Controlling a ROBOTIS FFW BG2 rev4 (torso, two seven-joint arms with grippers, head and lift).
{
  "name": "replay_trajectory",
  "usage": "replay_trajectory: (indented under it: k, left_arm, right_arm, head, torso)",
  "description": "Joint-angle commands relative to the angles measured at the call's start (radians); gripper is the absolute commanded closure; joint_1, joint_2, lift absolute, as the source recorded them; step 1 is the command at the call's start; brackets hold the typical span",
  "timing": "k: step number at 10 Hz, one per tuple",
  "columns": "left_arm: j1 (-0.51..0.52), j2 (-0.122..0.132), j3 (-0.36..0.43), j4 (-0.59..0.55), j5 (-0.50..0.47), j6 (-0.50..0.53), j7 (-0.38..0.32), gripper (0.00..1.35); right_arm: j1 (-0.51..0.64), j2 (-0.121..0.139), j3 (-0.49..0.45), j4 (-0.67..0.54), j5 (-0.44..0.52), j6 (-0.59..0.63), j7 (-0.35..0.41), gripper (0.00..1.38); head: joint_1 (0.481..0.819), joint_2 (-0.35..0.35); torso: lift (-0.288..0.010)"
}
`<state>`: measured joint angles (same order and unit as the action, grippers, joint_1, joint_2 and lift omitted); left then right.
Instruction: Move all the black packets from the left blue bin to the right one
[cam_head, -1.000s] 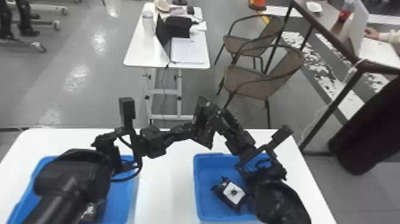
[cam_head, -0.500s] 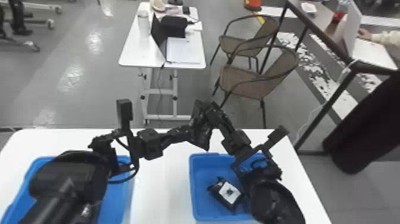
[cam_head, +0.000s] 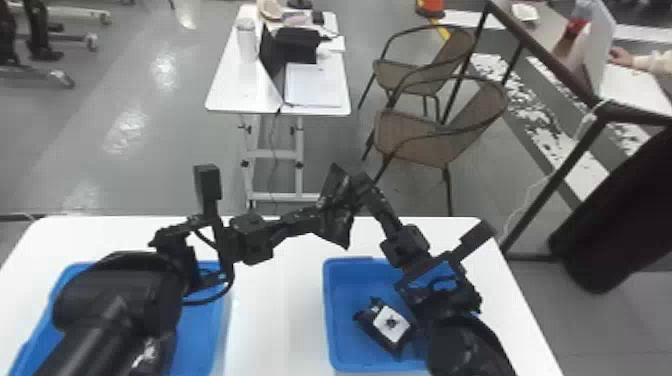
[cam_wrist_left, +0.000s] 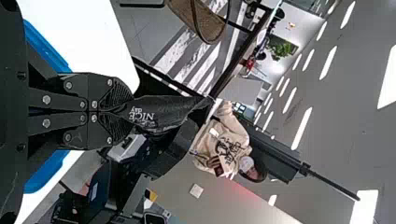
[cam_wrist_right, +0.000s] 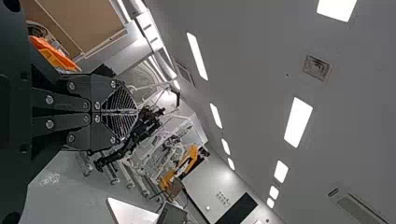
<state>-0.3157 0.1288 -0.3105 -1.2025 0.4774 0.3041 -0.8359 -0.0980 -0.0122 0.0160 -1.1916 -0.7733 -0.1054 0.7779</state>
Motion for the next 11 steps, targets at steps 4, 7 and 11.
replay_trajectory:
  k: [4,7,11]
  left_arm:
    - [0.015,-0.012,-0.006,0.011,0.024,0.039,0.032,0.71]
    - [0.06,-0.003,0.036,0.011,0.018,0.078,0.043,0.12]
    - [0.256,0.106,0.194,-0.184,0.11,0.061,0.12,0.2]
  right_arm:
    - [0.001,0.013,-0.022,0.015,0.008,-0.094,-0.009,1.28]
    - [0.026,0.013,-0.091,0.01,0.011,-0.096,-0.023,1.28]
    - [0.21,0.013,-0.14,-0.071,0.011,-0.005,-0.109,1.28]
  head:
    - [0.695,-0.165]
    - [0.695,-0.193]
    - [0.695,-0.179]
  torso:
    - [0.0]
    - [0.0]
    - [0.0]
